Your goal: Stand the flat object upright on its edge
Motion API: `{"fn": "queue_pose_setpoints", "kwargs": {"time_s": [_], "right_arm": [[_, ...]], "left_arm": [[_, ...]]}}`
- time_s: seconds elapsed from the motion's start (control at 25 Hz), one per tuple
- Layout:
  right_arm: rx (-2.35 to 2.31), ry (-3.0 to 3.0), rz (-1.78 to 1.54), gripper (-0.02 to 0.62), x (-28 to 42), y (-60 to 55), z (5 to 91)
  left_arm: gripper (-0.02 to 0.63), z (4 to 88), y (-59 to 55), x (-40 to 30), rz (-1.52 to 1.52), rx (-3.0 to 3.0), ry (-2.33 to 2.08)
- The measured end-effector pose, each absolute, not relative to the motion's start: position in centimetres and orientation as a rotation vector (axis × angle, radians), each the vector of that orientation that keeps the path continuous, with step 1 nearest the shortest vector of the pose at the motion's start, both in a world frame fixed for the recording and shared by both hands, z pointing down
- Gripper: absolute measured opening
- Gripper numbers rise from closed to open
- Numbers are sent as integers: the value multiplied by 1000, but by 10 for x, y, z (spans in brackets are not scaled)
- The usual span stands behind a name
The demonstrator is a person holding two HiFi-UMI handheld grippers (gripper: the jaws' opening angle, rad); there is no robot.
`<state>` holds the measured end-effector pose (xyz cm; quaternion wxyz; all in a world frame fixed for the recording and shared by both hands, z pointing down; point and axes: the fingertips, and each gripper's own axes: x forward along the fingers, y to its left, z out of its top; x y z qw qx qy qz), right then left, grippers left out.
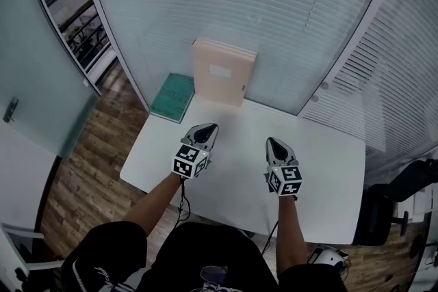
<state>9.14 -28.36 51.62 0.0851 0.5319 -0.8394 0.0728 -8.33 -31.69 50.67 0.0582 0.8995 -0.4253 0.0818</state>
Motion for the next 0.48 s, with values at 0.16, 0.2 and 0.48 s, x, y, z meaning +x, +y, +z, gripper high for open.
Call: {"fn": "queue_pose_setpoints", "kwargs": {"time_s": [0.16, 0.2, 0.48], "right_arm": [[1591, -2500, 220, 21, 94, -285, 518], [1591, -2498, 221, 21, 95, -285, 519], [1608, -2499, 243, 21, 100, -289, 521]], "left_arm": [[20, 509, -319, -82, 252, 2723, -1284], [20, 509, -319, -82, 251, 2722, -1282], [20, 512, -324, -82, 248, 2711, -1275]]}}
